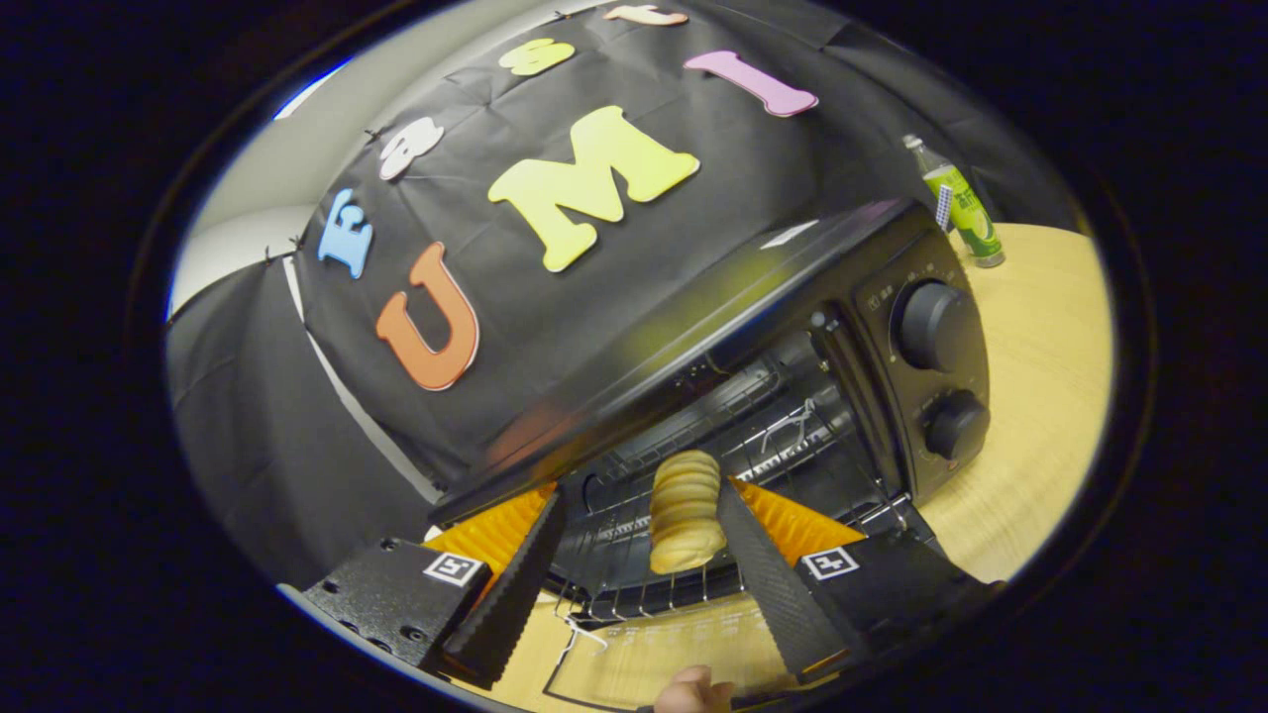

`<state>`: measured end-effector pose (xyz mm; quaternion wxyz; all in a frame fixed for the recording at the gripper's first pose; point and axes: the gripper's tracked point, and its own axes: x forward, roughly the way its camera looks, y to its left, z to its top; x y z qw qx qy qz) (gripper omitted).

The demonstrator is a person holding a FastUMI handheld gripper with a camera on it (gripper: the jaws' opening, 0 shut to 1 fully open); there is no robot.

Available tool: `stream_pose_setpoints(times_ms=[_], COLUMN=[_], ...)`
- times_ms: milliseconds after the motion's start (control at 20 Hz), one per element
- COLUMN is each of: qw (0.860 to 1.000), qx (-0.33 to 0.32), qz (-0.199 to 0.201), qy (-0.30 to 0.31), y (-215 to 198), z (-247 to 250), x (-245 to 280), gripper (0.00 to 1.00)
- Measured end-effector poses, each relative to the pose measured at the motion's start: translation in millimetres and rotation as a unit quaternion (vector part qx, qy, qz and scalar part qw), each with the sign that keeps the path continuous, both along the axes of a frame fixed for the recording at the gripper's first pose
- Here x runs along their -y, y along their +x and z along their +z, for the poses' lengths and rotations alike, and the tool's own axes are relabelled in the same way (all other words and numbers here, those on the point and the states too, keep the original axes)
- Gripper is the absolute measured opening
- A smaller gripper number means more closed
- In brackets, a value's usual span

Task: Open the toaster oven, put the food inside, and close the toaster oven door.

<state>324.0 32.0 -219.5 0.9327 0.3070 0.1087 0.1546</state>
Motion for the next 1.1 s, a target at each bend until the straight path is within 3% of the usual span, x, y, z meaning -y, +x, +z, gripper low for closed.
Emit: stream_pose_setpoints(times_ms=[250, 400, 650, 950, 1100], qw=[1.0, 0.995, 0.971, 0.97, 0.962], qx=[0.006, 0.026, 0.0, -0.069, -0.099], qz=[0.013, -0.013, -0.05, 0.001, 0.003], qy=[-0.018, -0.091, -0.233, -0.235, -0.256], y=[-52.8, -75.3, -102.8, -132.4, -136.6], z=[25.4, 27.3, -10.4, -73.3, -96.8], x=[-1.7, 11.9, 30.5, 6.4, 7.7], gripper=[1.0, 1.0, 1.0, 1.0, 1.0])
